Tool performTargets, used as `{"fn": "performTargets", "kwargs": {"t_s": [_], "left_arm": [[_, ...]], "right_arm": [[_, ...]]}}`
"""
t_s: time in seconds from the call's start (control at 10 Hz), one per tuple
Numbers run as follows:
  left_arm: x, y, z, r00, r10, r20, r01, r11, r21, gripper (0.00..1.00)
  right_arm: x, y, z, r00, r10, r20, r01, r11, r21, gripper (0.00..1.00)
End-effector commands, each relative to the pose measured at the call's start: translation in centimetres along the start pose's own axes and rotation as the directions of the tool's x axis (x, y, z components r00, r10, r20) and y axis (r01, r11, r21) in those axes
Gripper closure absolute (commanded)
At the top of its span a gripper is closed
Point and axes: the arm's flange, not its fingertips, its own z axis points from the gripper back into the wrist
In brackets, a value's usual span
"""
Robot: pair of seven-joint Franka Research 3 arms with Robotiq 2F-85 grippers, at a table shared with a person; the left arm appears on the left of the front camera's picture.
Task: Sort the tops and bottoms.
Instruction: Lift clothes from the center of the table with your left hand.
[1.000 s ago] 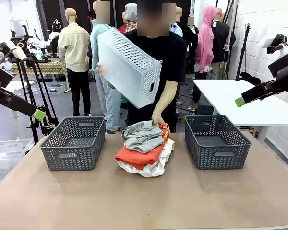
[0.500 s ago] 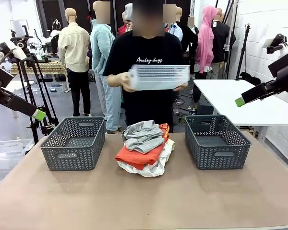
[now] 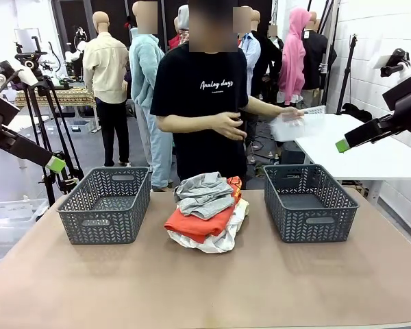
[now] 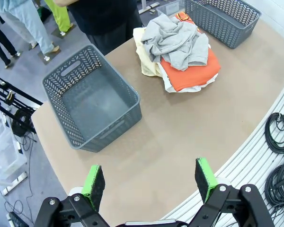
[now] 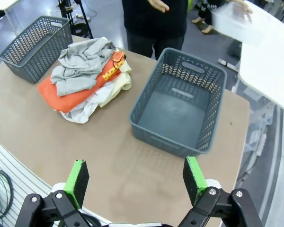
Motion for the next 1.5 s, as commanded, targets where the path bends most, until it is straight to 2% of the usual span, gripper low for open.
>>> {"fn": "performTargets", "kwargs": {"t_s": [0.0,1.4], "left_arm": [[-0.09,0.03,0.14,1.000,0.005,-0.001,-0.005,1.000,0.005,0.00],[-0.09,0.03,0.14,1.000,0.005,-0.001,-0.005,1.000,0.005,0.00]], "right_arm": [[-0.04,0.17,-0.08,1.000,-0.010,-0.009,0.010,1.000,0.001,0.00],[-0.04,0.17,-0.08,1.000,-0.010,-0.009,0.010,1.000,0.001,0.00]]}}
